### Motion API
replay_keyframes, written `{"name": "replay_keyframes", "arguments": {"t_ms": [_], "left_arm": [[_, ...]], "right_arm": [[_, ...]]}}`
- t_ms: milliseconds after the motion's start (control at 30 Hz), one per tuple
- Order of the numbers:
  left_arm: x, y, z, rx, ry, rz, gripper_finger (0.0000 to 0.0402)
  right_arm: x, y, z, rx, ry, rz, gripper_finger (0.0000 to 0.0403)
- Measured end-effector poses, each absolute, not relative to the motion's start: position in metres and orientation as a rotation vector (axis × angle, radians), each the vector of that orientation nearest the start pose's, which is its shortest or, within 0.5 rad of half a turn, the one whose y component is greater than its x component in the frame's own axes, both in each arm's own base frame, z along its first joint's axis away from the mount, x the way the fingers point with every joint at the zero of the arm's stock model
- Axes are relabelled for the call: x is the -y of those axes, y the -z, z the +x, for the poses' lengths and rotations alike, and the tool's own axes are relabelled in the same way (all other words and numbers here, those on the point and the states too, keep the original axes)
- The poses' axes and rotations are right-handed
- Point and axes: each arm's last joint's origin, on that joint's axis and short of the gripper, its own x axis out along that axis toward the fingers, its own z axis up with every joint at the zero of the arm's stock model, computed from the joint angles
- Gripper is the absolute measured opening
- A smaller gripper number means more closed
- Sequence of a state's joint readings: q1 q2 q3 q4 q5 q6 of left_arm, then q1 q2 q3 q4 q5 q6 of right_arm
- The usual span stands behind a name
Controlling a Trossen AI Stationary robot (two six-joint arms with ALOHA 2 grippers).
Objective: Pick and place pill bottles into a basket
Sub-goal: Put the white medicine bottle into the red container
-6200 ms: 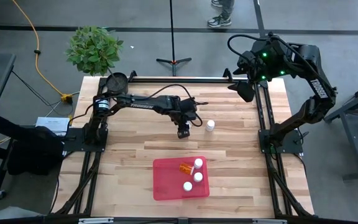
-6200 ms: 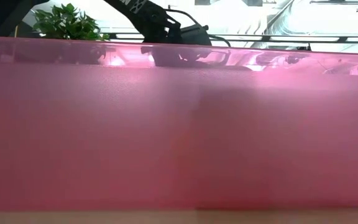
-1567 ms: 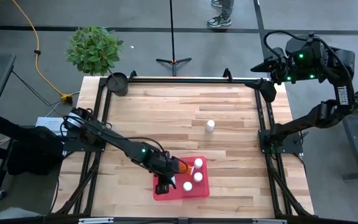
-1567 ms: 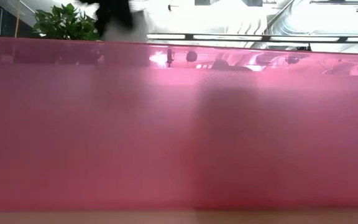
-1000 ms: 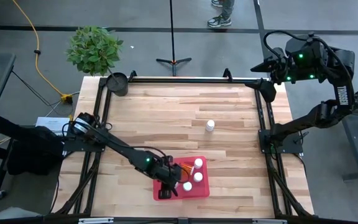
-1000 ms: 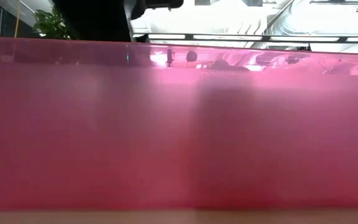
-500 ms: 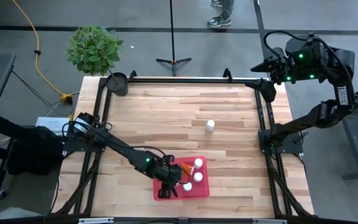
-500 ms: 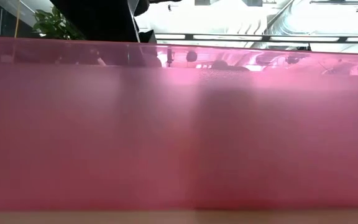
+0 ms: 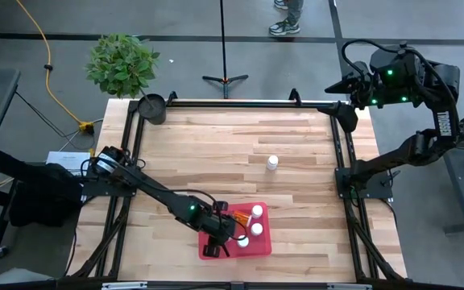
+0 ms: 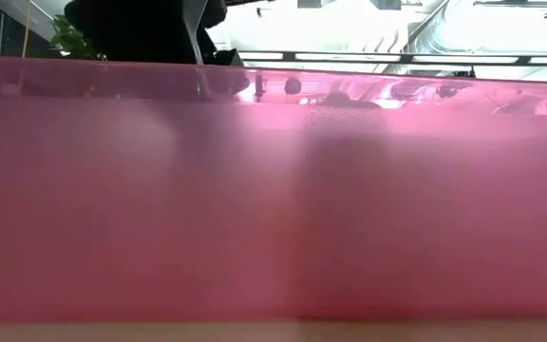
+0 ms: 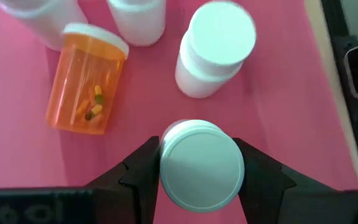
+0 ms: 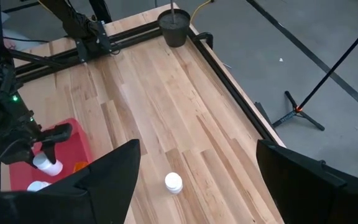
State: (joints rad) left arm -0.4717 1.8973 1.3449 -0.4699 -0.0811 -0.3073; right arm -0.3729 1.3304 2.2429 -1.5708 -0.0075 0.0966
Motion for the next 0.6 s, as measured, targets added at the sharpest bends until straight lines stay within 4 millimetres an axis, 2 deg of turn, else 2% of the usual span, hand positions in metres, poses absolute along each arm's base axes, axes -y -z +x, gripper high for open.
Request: {"name": "replay_keyframes", "arguments": {"t_ms": [600], "left_arm": [[0.1809, -0.1960, 0.3590, -0.956, 0.268, 0.034, 0.0204]], "right_arm": [[0.0494, -0.5313, 0.1268, -0.632, 0.386, 0.225, 0.0312]]}}
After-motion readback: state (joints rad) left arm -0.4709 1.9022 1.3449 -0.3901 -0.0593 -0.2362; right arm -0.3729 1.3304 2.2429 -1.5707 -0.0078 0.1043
